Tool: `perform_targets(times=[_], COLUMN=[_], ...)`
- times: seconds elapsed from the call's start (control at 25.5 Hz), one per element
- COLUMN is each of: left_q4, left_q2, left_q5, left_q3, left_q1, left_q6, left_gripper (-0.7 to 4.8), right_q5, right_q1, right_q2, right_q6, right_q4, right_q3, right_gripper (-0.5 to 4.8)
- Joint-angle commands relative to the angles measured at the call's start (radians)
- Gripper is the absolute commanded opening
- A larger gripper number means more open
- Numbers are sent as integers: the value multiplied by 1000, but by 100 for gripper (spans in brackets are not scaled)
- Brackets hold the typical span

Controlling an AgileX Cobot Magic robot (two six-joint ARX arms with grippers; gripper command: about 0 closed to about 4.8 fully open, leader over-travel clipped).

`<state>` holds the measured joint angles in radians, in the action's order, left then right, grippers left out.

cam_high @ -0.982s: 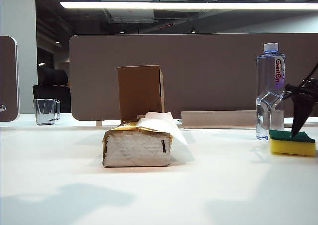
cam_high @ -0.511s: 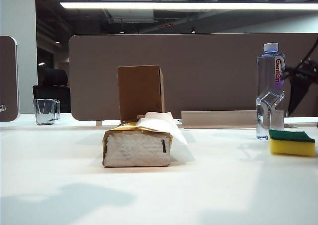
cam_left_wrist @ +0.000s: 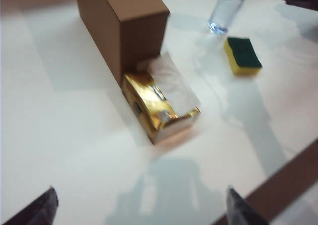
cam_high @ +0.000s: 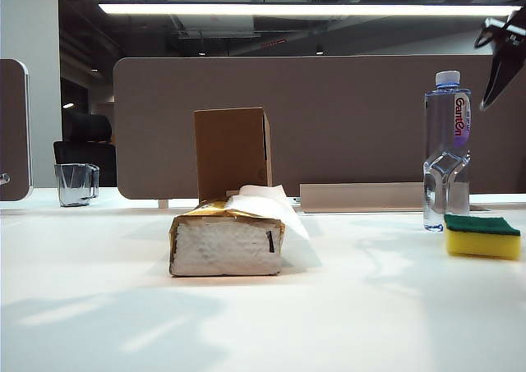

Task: Move the sponge from left to right to wipe the table, avoiding obstacles on the table, and finally reaching the bottle of mineral water.

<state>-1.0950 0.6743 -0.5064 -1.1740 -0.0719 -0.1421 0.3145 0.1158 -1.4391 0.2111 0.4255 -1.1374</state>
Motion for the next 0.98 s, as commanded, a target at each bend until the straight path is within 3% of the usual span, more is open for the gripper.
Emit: perform_targets(times=[0.04,0.47,0.55,0.67,0.86,0.98], left_q4=[78,308,362,433,567,588], left_q2=[-1,-8,-34,-106,-272,-364], left_q5=[109,447,515,556,555,555], left_q3=[-3,-3,-2,40,212,313], left_q1=[0,0,1,1,1,1], left_q6=[-1,1,29,64,64,64], left_gripper=[438,435,434,425,393,331], right_q5=[8,30,53,70,50,43], right_q1=[23,48,48,47,44,44], right_q2=[47,254,332,422,555,664], right_q6=[-10,-26,-33,-33,-37,-36], right_q4=[7,28,27,58,78,72], right_q3=[-2,-2,-2,0,35,129], right_gripper=[337,328,268,246,112,-10])
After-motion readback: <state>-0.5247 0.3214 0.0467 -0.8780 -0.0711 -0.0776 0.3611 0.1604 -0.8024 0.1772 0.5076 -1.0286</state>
